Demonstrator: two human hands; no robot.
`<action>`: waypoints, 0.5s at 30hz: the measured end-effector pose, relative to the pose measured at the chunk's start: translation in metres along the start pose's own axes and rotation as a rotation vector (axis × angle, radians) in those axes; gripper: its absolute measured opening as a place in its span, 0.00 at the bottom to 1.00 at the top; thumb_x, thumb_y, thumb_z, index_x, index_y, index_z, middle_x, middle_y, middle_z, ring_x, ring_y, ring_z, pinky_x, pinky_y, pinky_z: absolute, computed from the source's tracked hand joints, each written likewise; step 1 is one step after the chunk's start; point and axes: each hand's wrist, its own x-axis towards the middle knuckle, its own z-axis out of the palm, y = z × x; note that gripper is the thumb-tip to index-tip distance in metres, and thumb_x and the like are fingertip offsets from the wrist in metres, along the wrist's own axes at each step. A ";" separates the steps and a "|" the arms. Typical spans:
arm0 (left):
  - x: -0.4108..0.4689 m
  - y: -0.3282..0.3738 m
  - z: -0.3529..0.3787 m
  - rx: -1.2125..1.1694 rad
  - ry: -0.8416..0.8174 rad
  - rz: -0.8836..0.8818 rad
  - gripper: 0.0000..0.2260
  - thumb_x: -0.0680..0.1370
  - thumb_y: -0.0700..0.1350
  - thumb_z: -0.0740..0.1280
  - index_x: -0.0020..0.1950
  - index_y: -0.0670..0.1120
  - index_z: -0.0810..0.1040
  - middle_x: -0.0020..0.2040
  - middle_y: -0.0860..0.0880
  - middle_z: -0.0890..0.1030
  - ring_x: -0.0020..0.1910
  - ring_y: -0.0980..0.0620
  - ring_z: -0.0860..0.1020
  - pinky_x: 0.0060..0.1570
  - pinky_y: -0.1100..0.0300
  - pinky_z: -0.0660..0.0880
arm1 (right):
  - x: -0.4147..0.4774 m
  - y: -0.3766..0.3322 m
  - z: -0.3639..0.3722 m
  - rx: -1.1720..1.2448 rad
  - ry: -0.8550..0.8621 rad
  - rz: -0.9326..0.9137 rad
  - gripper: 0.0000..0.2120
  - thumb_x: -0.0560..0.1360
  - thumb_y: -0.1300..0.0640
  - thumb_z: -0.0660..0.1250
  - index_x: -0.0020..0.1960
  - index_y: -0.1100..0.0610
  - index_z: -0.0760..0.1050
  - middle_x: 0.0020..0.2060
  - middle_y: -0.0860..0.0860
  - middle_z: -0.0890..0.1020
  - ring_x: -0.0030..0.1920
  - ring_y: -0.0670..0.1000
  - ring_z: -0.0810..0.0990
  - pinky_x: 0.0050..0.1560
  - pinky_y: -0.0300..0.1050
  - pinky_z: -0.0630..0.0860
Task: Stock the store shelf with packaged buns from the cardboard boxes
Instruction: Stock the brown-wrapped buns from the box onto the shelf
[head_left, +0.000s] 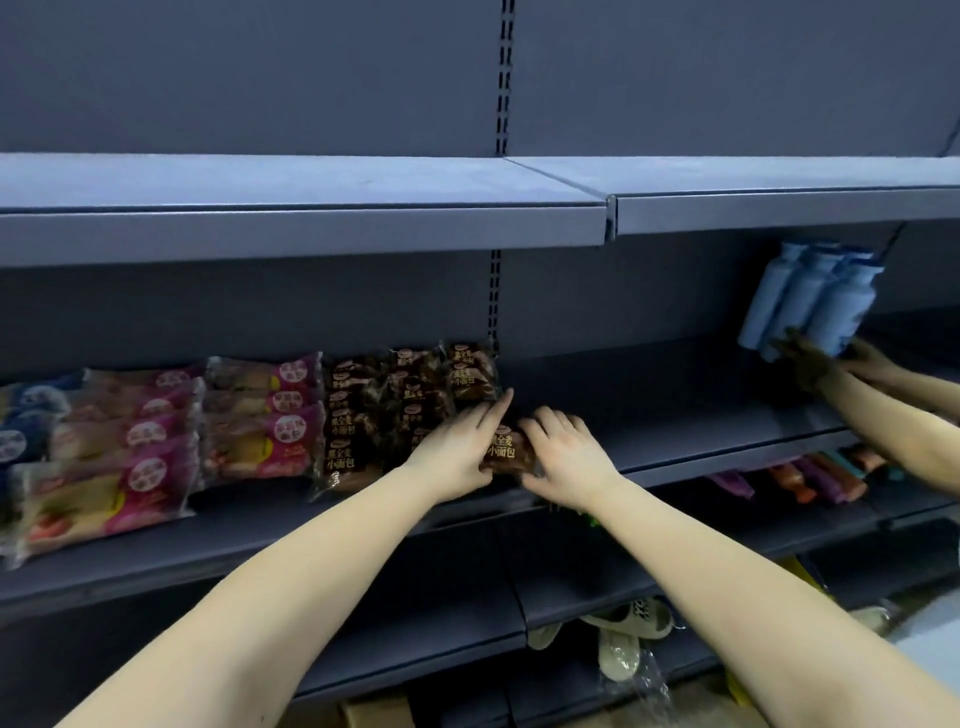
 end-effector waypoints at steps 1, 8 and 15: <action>-0.003 -0.005 0.002 0.030 0.033 -0.030 0.44 0.73 0.45 0.69 0.78 0.48 0.42 0.74 0.46 0.61 0.71 0.47 0.62 0.68 0.57 0.63 | 0.004 -0.004 0.000 -0.010 0.011 -0.003 0.32 0.53 0.49 0.78 0.53 0.60 0.77 0.46 0.57 0.78 0.42 0.59 0.80 0.40 0.52 0.78; -0.019 -0.032 0.001 0.118 0.170 -0.248 0.33 0.78 0.52 0.62 0.78 0.44 0.51 0.74 0.45 0.62 0.71 0.44 0.61 0.72 0.54 0.56 | 0.033 -0.013 0.008 -0.071 0.084 0.077 0.30 0.51 0.55 0.79 0.52 0.61 0.78 0.46 0.59 0.81 0.38 0.61 0.80 0.33 0.48 0.76; -0.017 -0.061 0.008 0.085 0.075 -0.472 0.31 0.81 0.58 0.52 0.78 0.44 0.49 0.78 0.45 0.51 0.77 0.45 0.50 0.75 0.50 0.46 | 0.053 -0.004 0.022 -0.020 0.001 0.352 0.26 0.72 0.56 0.69 0.68 0.60 0.66 0.60 0.60 0.72 0.54 0.63 0.77 0.49 0.56 0.74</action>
